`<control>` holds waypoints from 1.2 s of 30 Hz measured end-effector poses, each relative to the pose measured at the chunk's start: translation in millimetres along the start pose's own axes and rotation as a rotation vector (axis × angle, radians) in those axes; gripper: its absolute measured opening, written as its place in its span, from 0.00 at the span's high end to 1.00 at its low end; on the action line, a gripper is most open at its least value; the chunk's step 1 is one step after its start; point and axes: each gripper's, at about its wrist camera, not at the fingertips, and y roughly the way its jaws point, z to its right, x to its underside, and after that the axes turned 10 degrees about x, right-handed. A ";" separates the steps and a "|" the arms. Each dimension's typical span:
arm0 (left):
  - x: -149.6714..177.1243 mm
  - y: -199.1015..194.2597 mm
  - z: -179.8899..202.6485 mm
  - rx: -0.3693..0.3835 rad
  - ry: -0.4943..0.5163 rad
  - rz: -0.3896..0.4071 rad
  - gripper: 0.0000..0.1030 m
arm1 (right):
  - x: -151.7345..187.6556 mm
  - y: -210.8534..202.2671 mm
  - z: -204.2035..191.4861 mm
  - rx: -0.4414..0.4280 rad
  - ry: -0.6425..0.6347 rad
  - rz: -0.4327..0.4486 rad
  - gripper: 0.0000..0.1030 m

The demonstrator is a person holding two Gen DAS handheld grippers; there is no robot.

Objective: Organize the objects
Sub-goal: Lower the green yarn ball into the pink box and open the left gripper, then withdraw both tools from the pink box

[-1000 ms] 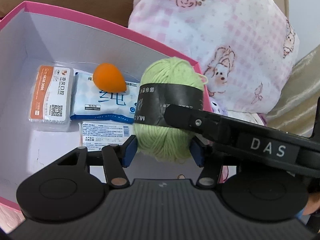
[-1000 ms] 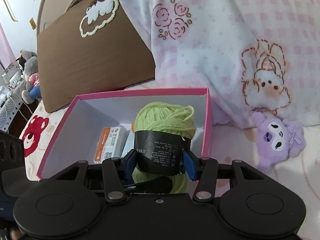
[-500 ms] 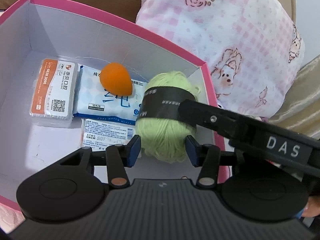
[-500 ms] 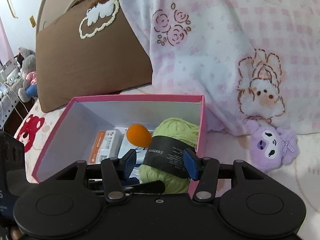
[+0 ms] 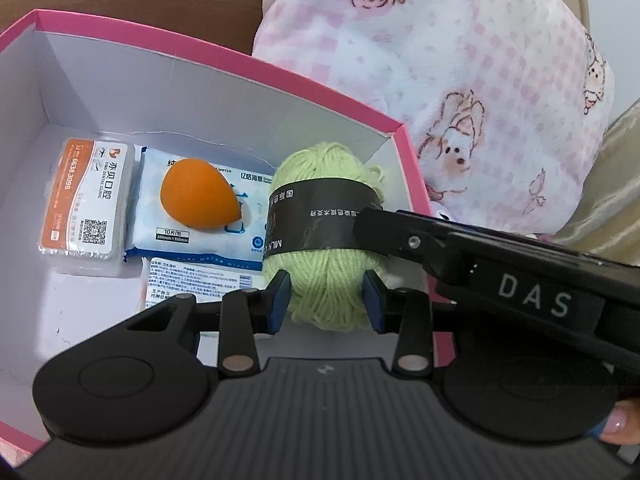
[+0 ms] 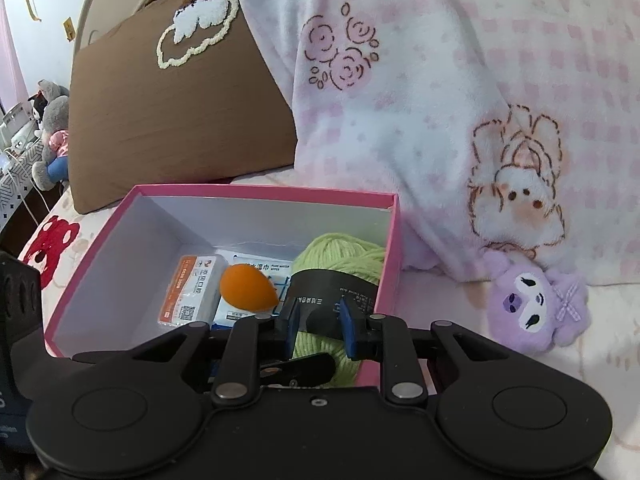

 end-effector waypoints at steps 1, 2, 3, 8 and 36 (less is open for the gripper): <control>0.4 0.7 -0.2 -0.006 0.001 0.000 0.63 | 0.3 -1.0 0.4 0.005 -0.002 0.005 0.74; 0.7 1.2 -0.5 -0.003 -0.004 0.002 0.63 | 0.7 -3.0 0.7 0.011 -0.005 0.012 0.74; 0.6 0.9 -0.7 -0.004 -0.013 0.005 0.61 | 0.4 -5.7 1.0 0.015 -0.005 0.017 0.73; 3.2 -15.2 1.9 -0.031 -0.053 0.018 0.58 | -2.6 -27.7 -2.7 0.011 -0.043 0.047 0.60; 13.1 -199.6 105.6 -0.400 0.207 0.037 0.14 | 21.3 -168.5 -29.1 -0.026 -0.184 -0.023 0.41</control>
